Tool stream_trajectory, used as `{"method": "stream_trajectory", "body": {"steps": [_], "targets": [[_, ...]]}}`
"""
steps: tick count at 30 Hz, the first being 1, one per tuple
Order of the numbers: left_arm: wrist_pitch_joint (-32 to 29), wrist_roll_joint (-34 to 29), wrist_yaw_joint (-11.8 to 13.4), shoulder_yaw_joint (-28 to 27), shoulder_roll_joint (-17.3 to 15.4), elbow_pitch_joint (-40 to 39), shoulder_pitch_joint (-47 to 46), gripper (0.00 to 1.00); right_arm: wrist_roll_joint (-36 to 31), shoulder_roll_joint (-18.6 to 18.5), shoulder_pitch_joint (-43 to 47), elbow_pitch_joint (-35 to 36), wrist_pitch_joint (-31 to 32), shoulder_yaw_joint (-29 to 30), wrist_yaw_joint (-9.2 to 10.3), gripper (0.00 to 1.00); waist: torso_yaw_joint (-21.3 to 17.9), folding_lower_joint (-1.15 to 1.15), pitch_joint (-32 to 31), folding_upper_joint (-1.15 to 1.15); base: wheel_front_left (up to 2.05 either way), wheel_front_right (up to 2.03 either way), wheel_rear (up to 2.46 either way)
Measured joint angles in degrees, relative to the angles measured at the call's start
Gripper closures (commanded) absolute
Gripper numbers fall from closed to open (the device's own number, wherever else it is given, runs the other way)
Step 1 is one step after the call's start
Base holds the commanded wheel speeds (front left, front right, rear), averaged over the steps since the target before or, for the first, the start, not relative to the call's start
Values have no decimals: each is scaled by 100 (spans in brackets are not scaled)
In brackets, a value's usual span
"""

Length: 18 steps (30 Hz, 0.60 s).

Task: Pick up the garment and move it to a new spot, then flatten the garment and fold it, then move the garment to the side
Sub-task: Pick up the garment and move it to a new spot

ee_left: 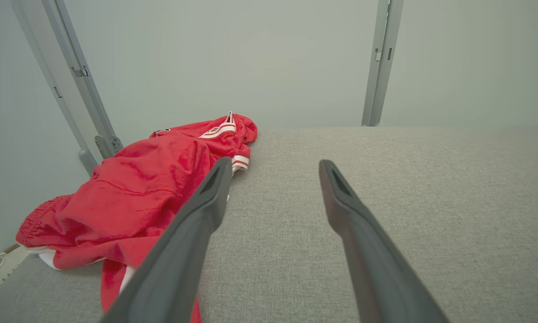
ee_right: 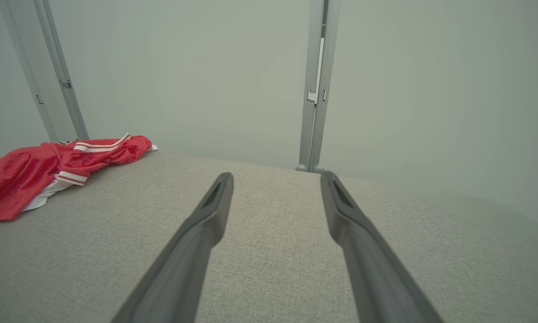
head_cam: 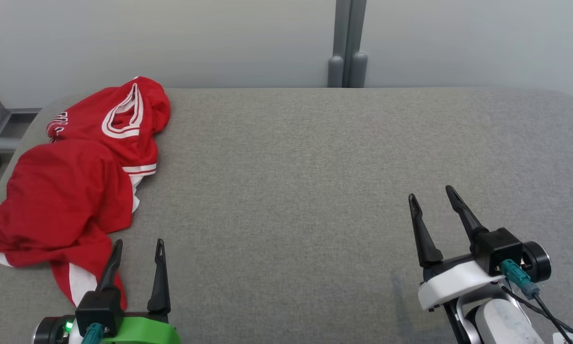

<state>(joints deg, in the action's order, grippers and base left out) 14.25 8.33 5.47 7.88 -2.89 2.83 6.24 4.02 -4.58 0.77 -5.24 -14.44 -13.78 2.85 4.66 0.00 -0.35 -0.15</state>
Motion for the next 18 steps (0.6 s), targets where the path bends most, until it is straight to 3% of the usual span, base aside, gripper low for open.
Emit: {"method": "stream_trajectory", "body": {"steps": [8,18], "targets": [[1,8,4,-104,2,-4,5,0,-1,16,-8,-13,0,-298,-234,0,544,0,-30,0,0,0,0],[1,14,9,-178,3,-16,20,0,0,48,-14,-87,0,-304,-285,0,1212,0,-93,0,0,0,0]]}}
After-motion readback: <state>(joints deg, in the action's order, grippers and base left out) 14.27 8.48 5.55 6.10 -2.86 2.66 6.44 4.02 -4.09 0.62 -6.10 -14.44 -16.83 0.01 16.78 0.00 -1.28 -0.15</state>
